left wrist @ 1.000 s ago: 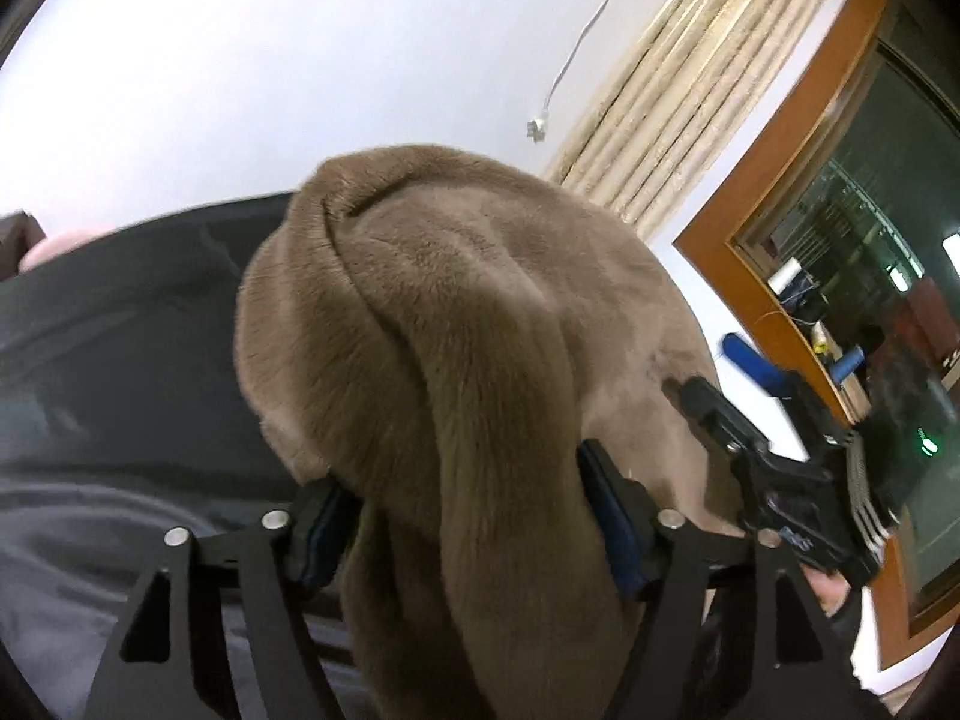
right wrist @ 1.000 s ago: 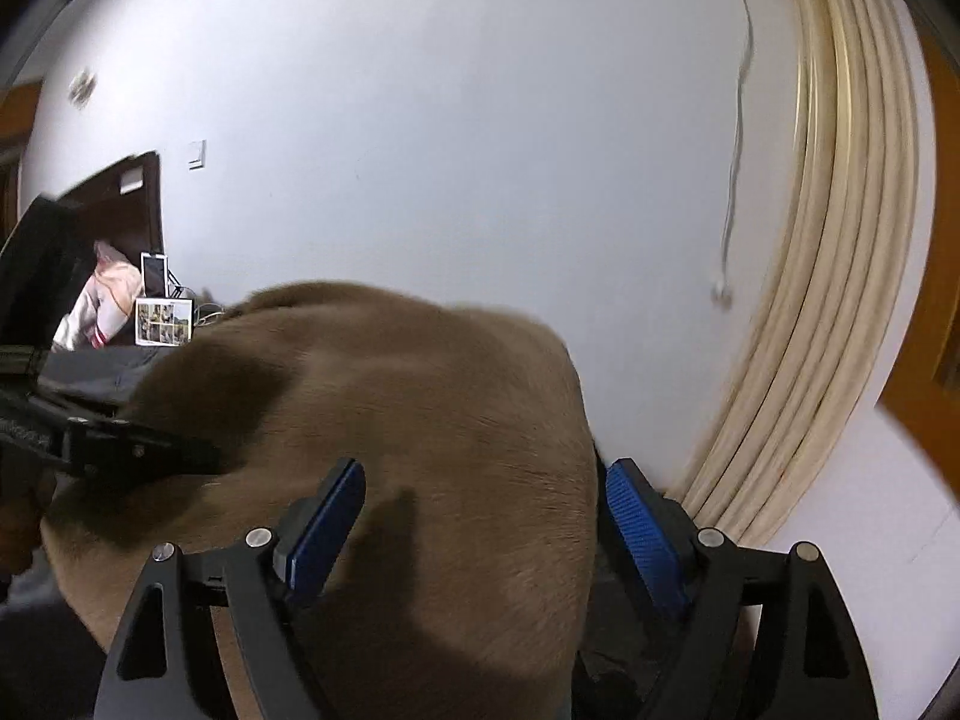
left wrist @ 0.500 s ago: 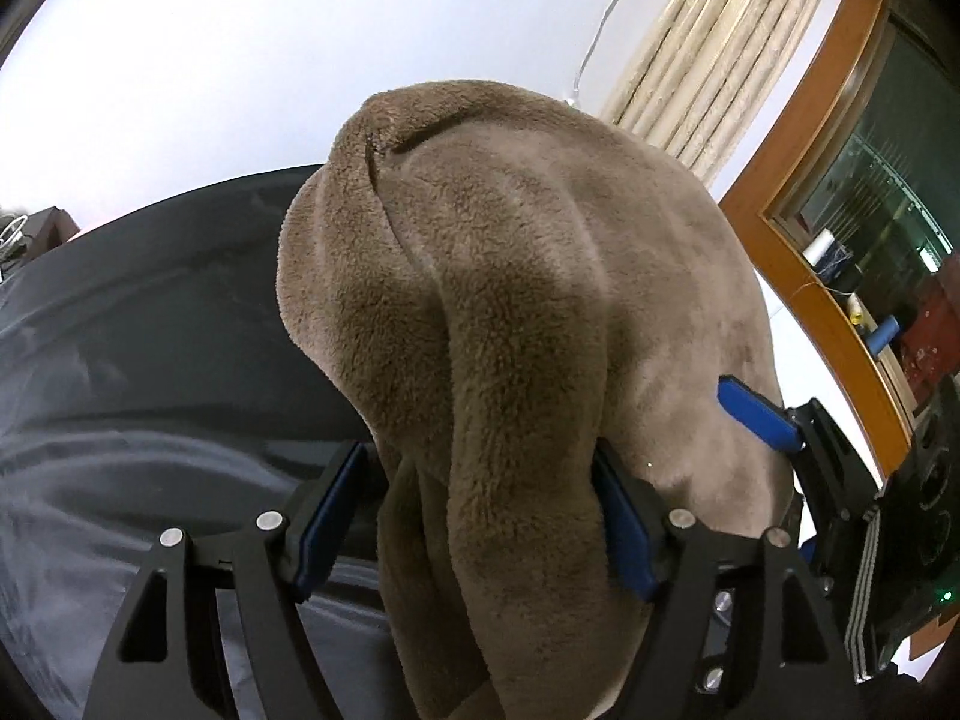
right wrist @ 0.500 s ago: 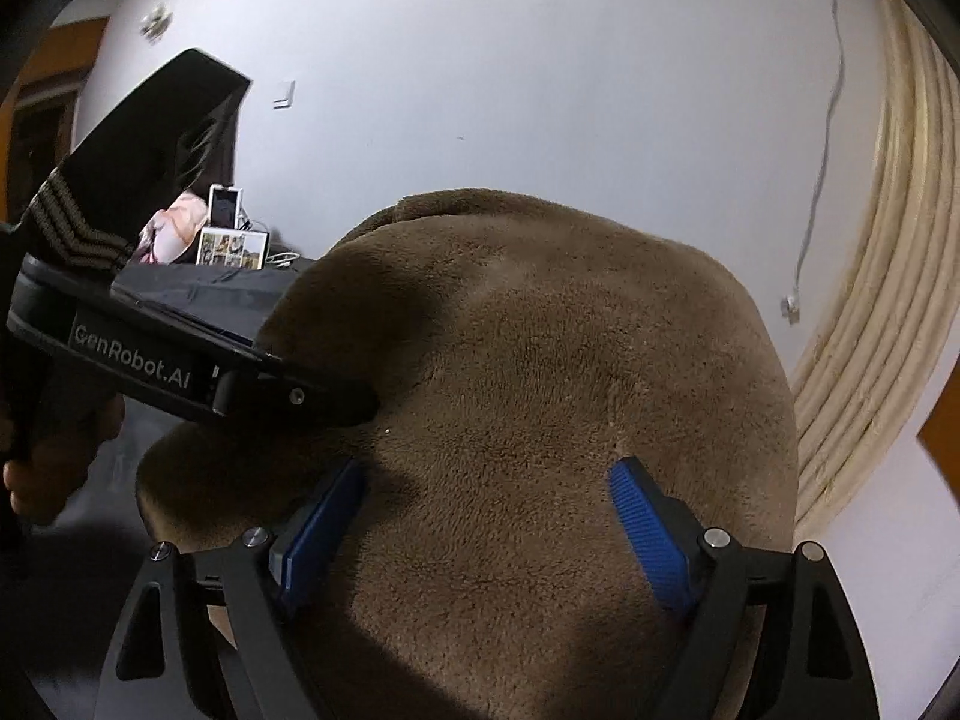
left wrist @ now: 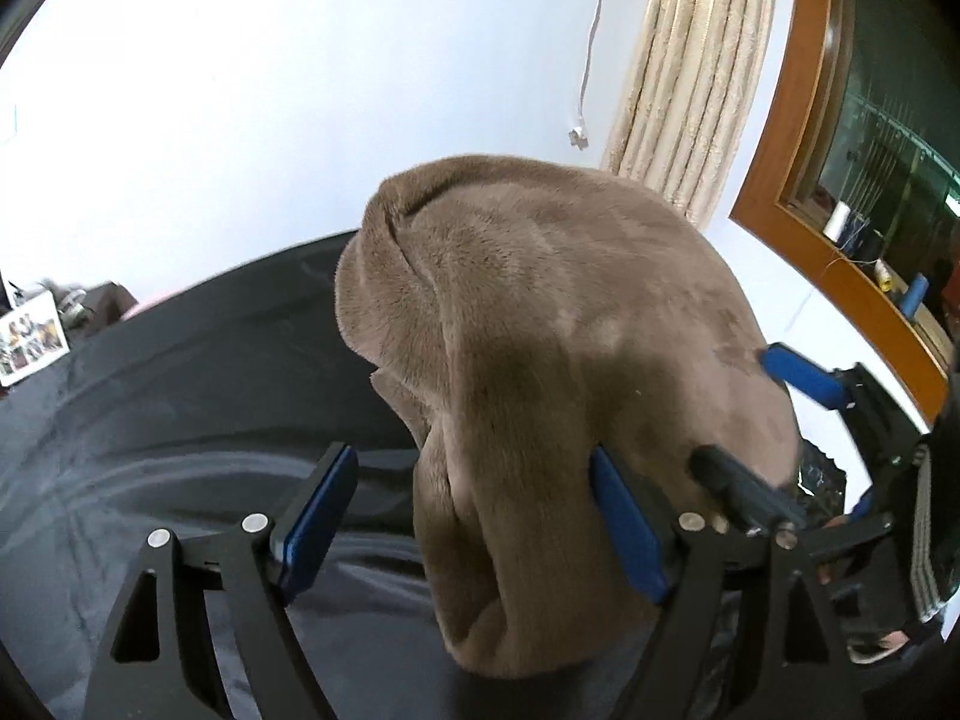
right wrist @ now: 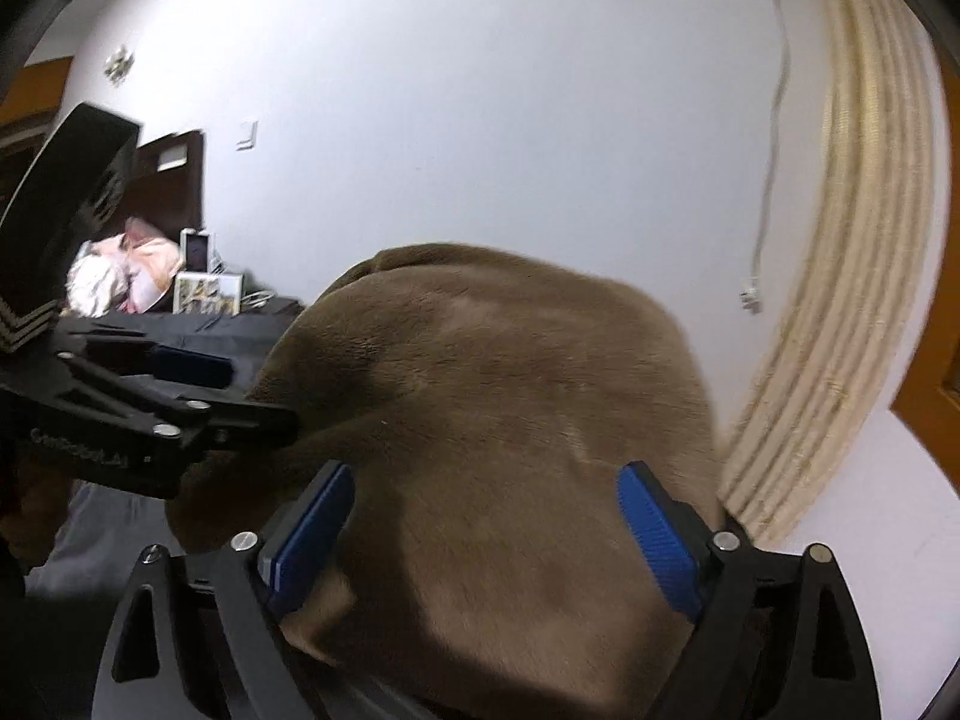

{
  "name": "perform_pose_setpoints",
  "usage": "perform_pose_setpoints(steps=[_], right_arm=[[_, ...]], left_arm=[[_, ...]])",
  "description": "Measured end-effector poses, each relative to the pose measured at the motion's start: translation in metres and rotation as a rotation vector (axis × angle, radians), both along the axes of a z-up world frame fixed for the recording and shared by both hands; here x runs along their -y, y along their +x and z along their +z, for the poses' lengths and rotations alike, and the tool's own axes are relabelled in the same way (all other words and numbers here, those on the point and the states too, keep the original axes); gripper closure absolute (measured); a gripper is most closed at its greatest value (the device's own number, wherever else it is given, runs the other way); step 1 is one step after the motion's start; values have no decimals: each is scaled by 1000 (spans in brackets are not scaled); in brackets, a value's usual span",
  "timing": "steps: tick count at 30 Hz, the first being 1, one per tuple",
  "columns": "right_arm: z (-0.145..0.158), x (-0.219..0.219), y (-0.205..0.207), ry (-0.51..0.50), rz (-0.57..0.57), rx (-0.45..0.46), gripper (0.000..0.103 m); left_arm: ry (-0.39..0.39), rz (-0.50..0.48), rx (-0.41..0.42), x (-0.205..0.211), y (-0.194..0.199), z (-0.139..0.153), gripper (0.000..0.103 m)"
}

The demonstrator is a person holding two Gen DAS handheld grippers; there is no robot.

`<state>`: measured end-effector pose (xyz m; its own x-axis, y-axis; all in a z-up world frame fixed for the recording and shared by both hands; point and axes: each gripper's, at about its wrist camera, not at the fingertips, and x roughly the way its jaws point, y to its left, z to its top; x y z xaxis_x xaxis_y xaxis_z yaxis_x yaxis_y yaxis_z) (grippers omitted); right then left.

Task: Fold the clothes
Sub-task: 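Lower the bundle onto the black sheet and open both grippers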

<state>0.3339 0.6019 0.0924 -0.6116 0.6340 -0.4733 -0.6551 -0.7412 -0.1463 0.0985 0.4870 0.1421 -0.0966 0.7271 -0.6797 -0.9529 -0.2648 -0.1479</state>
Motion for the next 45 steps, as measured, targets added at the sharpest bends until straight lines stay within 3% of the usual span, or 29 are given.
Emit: perform_pose_setpoints(steps=[6,11,13,16,29,45], right_arm=[[-4,11,19,-24,-80,22,1],[-1,19,27,-29,-114,3,1],[2,21,34,-34,-123,-11,1],[7,24,39,-33,-132,-24,1],[15,32,36,-5,-136,-31,1],[16,31,34,-6,-147,-32,1]], left_arm=[[-21,16,-47,16,27,1,14],[-26,34,-144,7,64,5,14],[-28,27,-157,-18,88,2,14],[-29,28,-181,-18,97,5,14],[-28,51,-206,10,87,16,14],[-25,45,-215,8,93,17,14]])
